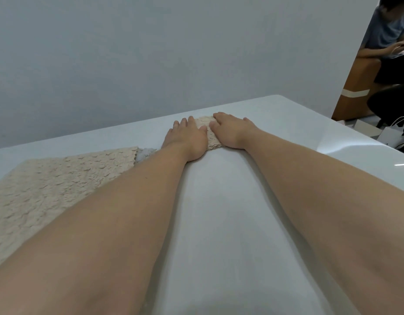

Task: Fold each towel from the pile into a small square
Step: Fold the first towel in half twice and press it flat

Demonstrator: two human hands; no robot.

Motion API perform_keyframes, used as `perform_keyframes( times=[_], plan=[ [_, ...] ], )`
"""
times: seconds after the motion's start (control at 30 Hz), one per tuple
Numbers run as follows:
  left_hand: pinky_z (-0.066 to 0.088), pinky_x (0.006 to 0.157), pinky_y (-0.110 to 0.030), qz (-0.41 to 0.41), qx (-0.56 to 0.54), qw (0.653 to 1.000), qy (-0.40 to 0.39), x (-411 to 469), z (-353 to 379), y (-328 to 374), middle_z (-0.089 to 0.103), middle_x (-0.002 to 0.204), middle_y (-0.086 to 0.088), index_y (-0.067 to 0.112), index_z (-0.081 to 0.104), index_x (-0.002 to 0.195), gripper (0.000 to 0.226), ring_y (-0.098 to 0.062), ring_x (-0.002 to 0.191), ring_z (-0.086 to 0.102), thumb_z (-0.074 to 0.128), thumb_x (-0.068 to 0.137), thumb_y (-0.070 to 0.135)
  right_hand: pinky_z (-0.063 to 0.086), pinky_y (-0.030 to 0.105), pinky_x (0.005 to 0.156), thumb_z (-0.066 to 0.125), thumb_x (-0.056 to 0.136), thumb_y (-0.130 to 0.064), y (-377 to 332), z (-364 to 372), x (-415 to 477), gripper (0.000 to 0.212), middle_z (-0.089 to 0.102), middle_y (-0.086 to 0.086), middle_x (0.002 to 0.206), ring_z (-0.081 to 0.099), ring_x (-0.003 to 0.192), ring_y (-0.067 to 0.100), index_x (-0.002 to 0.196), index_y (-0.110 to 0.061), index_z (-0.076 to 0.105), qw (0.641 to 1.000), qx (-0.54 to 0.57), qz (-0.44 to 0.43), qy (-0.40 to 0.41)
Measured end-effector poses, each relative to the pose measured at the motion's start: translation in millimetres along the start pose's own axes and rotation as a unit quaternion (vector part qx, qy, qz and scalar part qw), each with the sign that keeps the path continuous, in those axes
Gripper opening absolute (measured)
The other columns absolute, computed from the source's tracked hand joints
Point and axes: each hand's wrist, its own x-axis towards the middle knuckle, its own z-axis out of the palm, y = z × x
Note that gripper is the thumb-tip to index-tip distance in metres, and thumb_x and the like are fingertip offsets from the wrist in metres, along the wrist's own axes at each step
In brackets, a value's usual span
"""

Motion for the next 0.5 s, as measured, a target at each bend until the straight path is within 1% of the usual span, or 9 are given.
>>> perform_keyframes(
  times=[0.07, 0.1, 0.13, 0.2, 0.27, 0.33, 0.37, 0.43, 0.5],
  plan=[
    [0.016, 0.125, -0.044, -0.006, -0.071, 0.996, 0.047, -9, -3, 1, 0.015, 0.168, -0.01, 0.008, 0.009, 0.161, 0.067, -0.026, 0.155, 0.012, 0.027, 0.107, 0.042, 0.028, 0.048, 0.118, 0.034, 0.103, -0.049, -1, 0, -8, 0.059, 0.039, -0.002, 0.158, 0.036, 0.145, 0.019, 0.152, -0.017, 0.037, 0.996, 0.033, -0.021, 0.079],
    [0.017, 0.125, -0.042, -0.011, -0.11, 0.991, 0.081, -14, -6, 1, 0.016, 0.168, -0.009, 0.008, 0.011, 0.161, 0.065, -0.025, 0.155, 0.014, 0.029, 0.107, 0.039, 0.032, 0.045, 0.116, 0.038, 0.102, -0.051, -2, 0, -14, 0.059, 0.043, -0.001, 0.155, 0.039, 0.143, 0.02, 0.15, -0.016, 0.041, 0.99, 0.057, -0.032, 0.126],
    [0.017, 0.125, -0.041, -0.013, -0.141, 0.984, 0.111, -19, -9, 2, 0.018, 0.168, -0.009, 0.008, 0.014, 0.16, 0.062, -0.024, 0.155, 0.015, 0.03, 0.107, 0.036, 0.034, 0.04, 0.114, 0.04, 0.102, -0.051, -3, -2, -19, 0.058, 0.046, 0.0, 0.153, 0.041, 0.141, 0.019, 0.148, -0.016, 0.044, 0.982, 0.085, -0.035, 0.163],
    [0.018, 0.124, -0.039, -0.011, -0.171, 0.975, 0.14, -31, -15, 7, 0.023, 0.166, -0.008, 0.007, 0.02, 0.159, 0.057, -0.023, 0.154, 0.019, 0.03, 0.108, 0.031, 0.036, 0.036, 0.11, 0.042, 0.103, -0.05, -4, -8, -32, 0.053, 0.054, 0.0, 0.145, 0.048, 0.134, 0.02, 0.143, -0.016, 0.051, 0.968, 0.145, -0.005, 0.205],
    [0.024, 0.121, -0.038, -0.024, -0.186, 0.972, 0.145, -43, -24, 16, 0.033, 0.162, -0.009, 0.007, 0.03, 0.155, 0.051, -0.025, 0.151, 0.027, 0.028, 0.109, 0.027, 0.042, 0.036, 0.107, 0.042, 0.103, -0.048, -6, -16, -44, 0.048, 0.063, 0.002, 0.133, 0.055, 0.125, 0.021, 0.137, -0.017, 0.057, 0.953, 0.2, 0.054, 0.222],
    [0.03, 0.113, -0.037, -0.05, -0.216, 0.965, 0.14, -59, -35, 28, 0.045, 0.152, -0.011, 0.007, 0.042, 0.146, 0.043, -0.029, 0.143, 0.038, 0.028, 0.109, 0.024, 0.046, 0.035, 0.101, 0.043, 0.103, -0.043, -13, -24, -60, 0.041, 0.068, 0.002, 0.124, 0.06, 0.118, 0.021, 0.132, -0.02, 0.062, 0.938, 0.244, 0.101, 0.226],
    [0.031, 0.112, -0.034, -0.062, -0.227, 0.963, 0.133, -69, -40, 34, 0.047, 0.151, -0.011, 0.007, 0.044, 0.145, 0.042, -0.029, 0.142, 0.04, 0.029, 0.109, 0.023, 0.047, 0.033, 0.098, 0.044, 0.103, -0.04, -18, -27, -71, 0.038, 0.068, 0.001, 0.123, 0.061, 0.116, 0.02, 0.13, -0.02, 0.063, 0.933, 0.257, 0.111, 0.224],
    [0.029, 0.113, -0.031, -0.077, -0.243, 0.959, 0.12, -92, -47, 39, 0.044, 0.155, -0.009, 0.009, 0.042, 0.149, 0.044, -0.026, 0.144, 0.038, 0.03, 0.108, 0.021, 0.047, 0.031, 0.096, 0.046, 0.102, -0.036, -33, -35, -96, 0.034, 0.068, -0.003, 0.123, 0.062, 0.113, 0.018, 0.126, -0.021, 0.065, 0.931, 0.271, 0.108, 0.218],
    [0.027, 0.116, -0.03, -0.085, -0.252, 0.956, 0.122, -121, -55, 36, 0.041, 0.159, -0.006, 0.013, 0.04, 0.153, 0.047, -0.024, 0.147, 0.035, 0.031, 0.108, 0.021, 0.049, 0.031, 0.092, 0.047, 0.101, -0.032, -50, -43, -127, 0.028, 0.069, -0.007, 0.112, 0.063, 0.104, 0.015, 0.118, -0.021, 0.067, 0.927, 0.287, 0.1, 0.219]
  ],
)
